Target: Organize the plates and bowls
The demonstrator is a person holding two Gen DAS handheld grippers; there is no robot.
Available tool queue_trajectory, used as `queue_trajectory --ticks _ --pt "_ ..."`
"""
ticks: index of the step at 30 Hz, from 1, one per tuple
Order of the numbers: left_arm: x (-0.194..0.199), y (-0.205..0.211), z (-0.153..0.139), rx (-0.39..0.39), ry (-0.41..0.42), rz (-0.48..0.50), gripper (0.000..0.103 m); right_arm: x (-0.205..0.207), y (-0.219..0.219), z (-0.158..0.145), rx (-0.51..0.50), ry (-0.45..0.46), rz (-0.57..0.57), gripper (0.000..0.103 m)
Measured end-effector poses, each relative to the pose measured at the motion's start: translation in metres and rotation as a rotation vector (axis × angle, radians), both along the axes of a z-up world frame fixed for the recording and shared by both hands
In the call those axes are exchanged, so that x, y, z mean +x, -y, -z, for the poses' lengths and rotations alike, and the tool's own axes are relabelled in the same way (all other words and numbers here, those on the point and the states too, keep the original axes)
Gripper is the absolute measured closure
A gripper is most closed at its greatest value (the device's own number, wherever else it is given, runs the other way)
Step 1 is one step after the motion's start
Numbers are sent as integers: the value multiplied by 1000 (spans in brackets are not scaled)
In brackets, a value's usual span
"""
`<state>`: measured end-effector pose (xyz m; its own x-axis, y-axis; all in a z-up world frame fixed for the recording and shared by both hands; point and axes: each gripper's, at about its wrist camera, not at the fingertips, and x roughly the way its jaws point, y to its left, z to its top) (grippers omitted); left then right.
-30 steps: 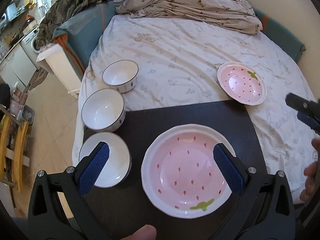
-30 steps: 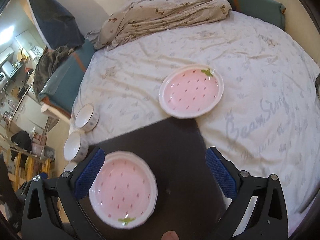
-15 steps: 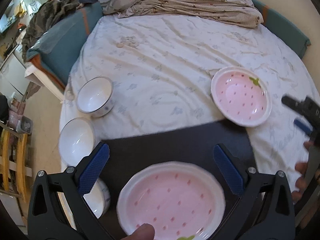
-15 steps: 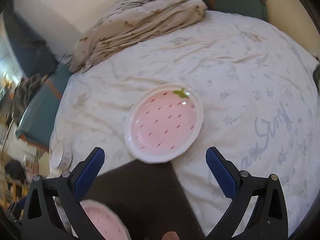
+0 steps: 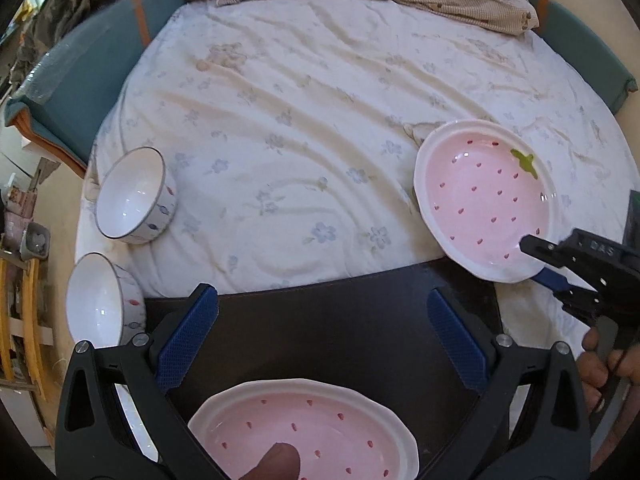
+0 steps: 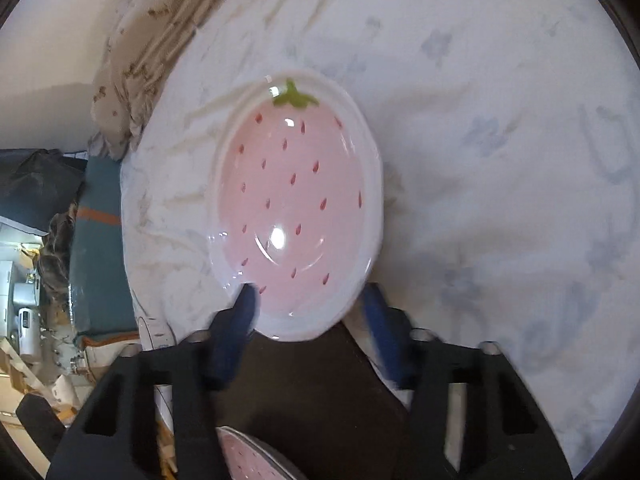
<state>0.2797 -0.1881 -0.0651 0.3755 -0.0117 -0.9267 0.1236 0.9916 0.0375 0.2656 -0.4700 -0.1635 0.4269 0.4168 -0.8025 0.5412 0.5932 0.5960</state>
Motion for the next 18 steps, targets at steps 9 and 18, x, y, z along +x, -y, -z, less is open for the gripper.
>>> queue_trajectory --ticks 9,18 --pt "11 -2 8 34 -18 2 0 10 0 20 -36 -58 -10 86" --pt "13 -14 12 73 -26 -25 0 -2 -29 11 -35 -25 -111 88"
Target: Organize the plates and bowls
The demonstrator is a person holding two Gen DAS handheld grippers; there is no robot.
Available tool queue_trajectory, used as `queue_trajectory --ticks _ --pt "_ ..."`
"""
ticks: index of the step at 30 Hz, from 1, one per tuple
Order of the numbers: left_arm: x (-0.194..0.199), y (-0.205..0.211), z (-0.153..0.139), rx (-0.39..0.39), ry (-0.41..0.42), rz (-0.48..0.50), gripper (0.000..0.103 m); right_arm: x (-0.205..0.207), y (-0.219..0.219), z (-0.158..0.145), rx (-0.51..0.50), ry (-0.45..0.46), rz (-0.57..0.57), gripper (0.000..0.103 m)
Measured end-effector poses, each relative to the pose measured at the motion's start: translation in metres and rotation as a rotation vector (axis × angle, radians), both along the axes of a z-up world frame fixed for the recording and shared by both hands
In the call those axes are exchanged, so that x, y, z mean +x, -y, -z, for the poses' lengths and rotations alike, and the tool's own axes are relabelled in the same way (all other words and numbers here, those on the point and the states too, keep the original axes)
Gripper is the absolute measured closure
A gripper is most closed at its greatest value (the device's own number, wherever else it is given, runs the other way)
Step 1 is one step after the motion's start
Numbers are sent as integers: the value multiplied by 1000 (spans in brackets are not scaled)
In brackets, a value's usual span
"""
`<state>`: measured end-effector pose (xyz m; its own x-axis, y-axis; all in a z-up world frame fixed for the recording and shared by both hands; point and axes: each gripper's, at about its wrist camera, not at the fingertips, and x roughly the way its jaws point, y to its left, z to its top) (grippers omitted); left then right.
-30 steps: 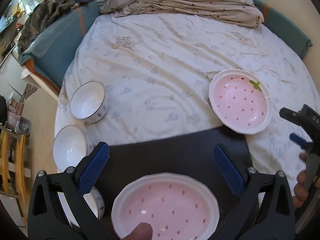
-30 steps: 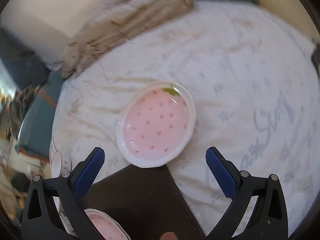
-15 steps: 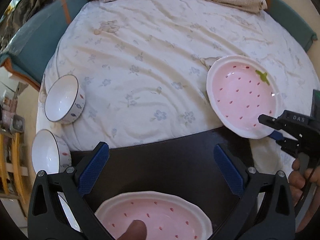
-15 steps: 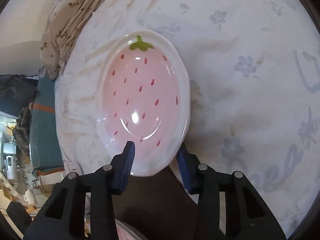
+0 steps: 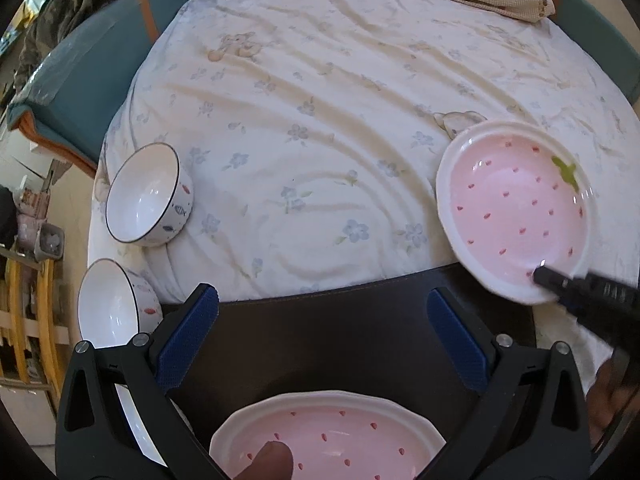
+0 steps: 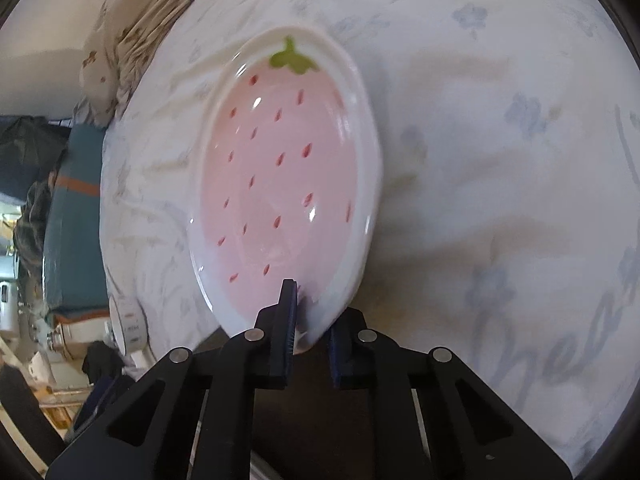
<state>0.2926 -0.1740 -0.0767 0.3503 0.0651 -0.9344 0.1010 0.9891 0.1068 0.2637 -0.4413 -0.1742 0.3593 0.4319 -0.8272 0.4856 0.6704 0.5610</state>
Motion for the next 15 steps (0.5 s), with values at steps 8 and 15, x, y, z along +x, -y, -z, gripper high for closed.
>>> queue_trajectory --ticks 8,15 --pt "-14 2 -8 7 11 18 0 -40 -14 -13 -12 -15 -34 86" --pt "-22 8 -13 -8 -5 13 0 -75 -15 -2 61 -69 -27 85"
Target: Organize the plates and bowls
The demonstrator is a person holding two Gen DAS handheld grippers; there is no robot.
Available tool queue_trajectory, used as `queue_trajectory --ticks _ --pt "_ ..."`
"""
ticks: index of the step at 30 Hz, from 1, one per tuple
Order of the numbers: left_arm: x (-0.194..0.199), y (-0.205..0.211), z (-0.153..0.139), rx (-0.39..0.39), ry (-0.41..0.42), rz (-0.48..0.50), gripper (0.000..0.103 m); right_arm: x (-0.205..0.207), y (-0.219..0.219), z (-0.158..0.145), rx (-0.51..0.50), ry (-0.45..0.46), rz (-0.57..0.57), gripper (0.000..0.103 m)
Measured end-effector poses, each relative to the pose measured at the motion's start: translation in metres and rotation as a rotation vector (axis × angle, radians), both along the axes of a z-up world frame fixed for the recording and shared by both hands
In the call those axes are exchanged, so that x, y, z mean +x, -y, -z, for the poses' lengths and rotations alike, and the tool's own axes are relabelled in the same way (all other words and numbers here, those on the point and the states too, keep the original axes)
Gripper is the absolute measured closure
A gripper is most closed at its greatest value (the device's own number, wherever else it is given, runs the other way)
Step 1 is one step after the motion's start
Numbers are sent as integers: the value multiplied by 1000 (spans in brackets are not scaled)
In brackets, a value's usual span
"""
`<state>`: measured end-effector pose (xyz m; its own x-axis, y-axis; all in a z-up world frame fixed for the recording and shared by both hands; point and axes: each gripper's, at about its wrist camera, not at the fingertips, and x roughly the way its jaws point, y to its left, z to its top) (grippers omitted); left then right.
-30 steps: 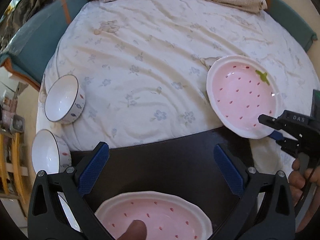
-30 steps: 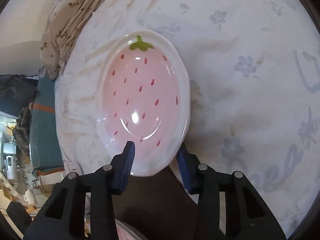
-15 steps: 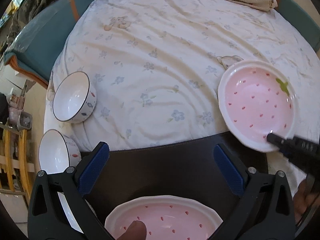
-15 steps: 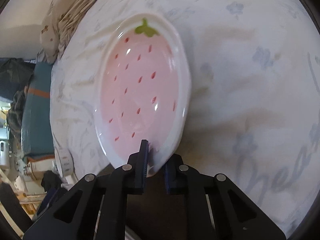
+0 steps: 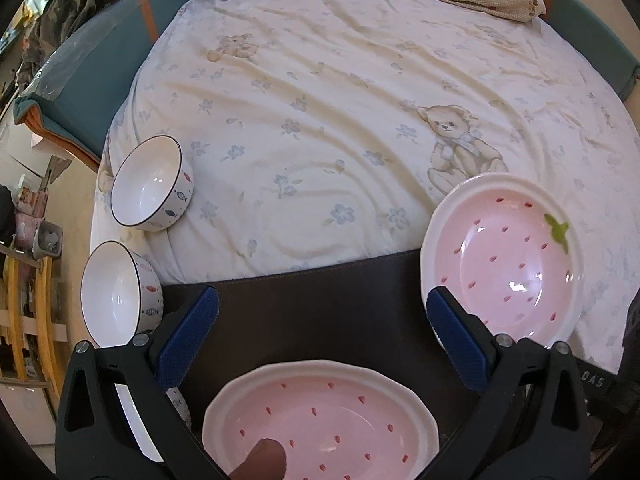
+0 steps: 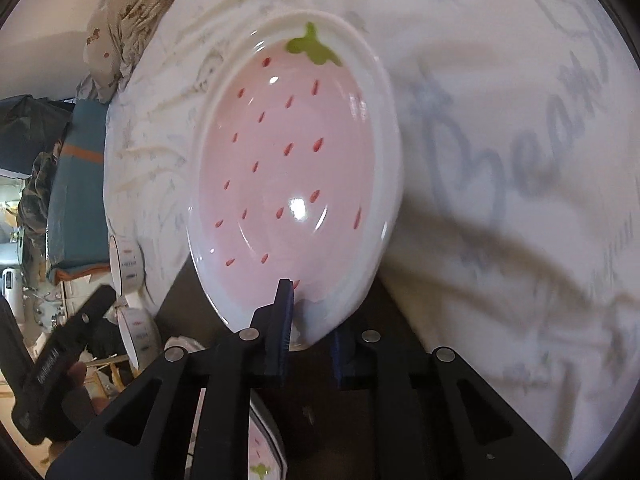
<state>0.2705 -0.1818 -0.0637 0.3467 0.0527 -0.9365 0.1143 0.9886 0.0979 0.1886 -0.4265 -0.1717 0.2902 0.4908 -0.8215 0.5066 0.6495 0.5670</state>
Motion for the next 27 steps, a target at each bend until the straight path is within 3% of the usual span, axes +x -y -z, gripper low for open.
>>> queue_trajectory --ticks 7,13,16,18,20,22,23,25,27 --pt "2 0 6 -34 -42 -13 0 1 10 2 -98 -79 -26 75" --pt "12 1 23 -64 -102 -31 1 7 17 2 -134 -107 -18 75" --pt "17 4 30 -78 -116 -29 3 8 25 -2 -200 -107 -17 75" --pt "23 7 37 -92 -140 -21 18 10 32 -6 -205 -95 6 75" --pt "29 8 45 -111 -166 -28 23 10 44 -7 -167 -58 57 74" --pt "36 8 52 -146 -186 -39 26 11 52 -4 -118 -22 84 57" --pt "40 9 55 -154 -191 -46 27 11 54 -2 -103 -14 90 55" --pt "46 12 61 -187 -205 -59 34 14 59 3 -74 -3 93 54" --pt "49 16 69 -198 -228 -62 47 15 63 6 -56 10 95 54"
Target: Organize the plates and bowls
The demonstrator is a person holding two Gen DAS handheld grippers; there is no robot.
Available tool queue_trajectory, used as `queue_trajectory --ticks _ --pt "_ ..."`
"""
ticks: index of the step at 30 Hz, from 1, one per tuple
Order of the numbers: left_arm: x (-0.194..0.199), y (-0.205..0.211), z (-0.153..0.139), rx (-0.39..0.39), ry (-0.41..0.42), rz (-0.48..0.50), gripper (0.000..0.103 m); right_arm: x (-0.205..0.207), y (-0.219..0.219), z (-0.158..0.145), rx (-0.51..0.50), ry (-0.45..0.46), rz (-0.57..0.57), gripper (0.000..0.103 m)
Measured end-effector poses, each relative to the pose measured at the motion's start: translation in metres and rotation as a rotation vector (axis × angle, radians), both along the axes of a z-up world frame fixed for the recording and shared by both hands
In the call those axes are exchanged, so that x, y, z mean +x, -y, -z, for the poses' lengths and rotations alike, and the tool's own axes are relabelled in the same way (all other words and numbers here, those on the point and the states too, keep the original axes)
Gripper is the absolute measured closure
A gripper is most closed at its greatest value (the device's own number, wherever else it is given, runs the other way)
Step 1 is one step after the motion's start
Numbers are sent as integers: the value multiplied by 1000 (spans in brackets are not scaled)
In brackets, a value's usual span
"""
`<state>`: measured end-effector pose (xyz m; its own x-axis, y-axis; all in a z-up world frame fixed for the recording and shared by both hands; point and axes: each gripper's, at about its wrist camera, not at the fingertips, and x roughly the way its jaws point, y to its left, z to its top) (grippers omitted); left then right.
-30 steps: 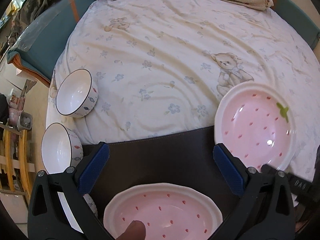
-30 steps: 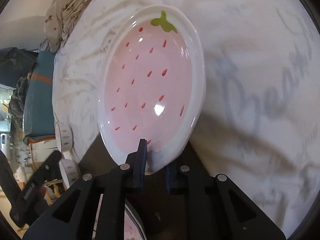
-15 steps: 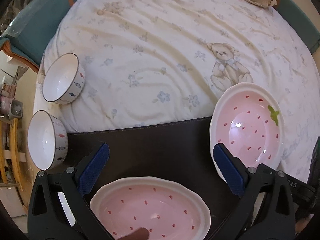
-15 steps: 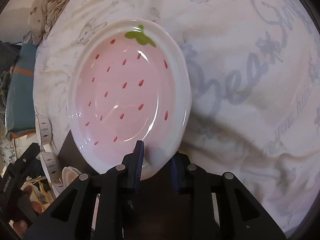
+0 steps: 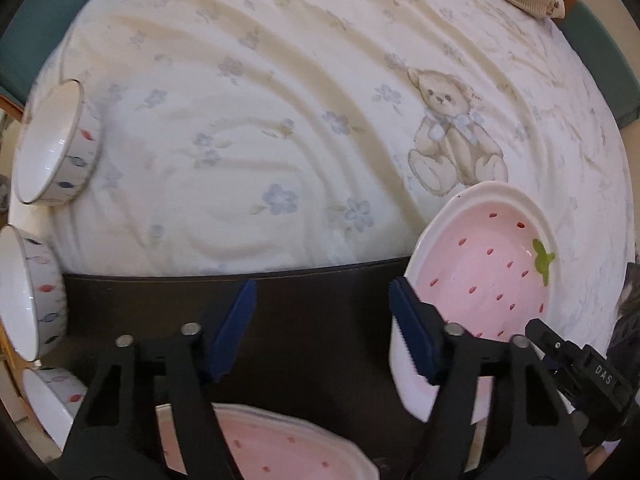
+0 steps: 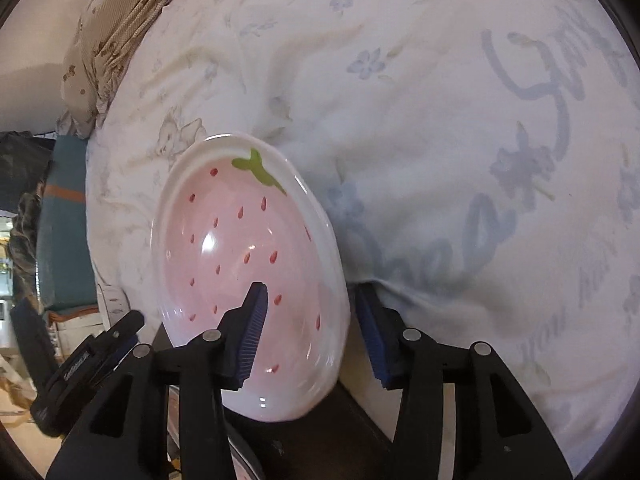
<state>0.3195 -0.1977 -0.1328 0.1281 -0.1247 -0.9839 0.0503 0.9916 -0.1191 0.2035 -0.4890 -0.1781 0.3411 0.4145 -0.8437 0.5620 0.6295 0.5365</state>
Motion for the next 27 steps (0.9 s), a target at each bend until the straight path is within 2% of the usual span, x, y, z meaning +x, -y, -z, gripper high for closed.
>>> queue_trajectory --ticks 1,3,5,7,10,13,16,19,21,23,27 --pt "1 3 4 -13 -15 -1 52 1 2 1 7 2 0 54" --pt "2 8 10 -27 -38 1 69 1 2 2 14 8 5 57" --pt "3 14 14 -20 -46 9 73 3 5 2 14 8 7 58" --pt "5 16 14 -17 -41 6 73 3 4 4 5 -2 9 64" --pt "6 9 10 -32 -21 -46 71 3 5 4 6 -12 14 68" --pt "6 6 5 -97 -11 -68 71 6 5 3 -1 -13 12 68" --pt "7 6 5 -86 -18 -69 70 6 5 3 1 -16 21 68" --pt "8 2 1 -133 -9 -110 70 6 5 4 8 -19 29 68" --pt "4 -1 -2 -157 12 -129 62 7 5 4 5 -20 26 68" --pt "1 2 1 -170 2 -93 55 7 5 4 0 -21 23 68" --pt "-5 24 16 -143 -57 -11 55 9 4 4 -3 -23 26 68"
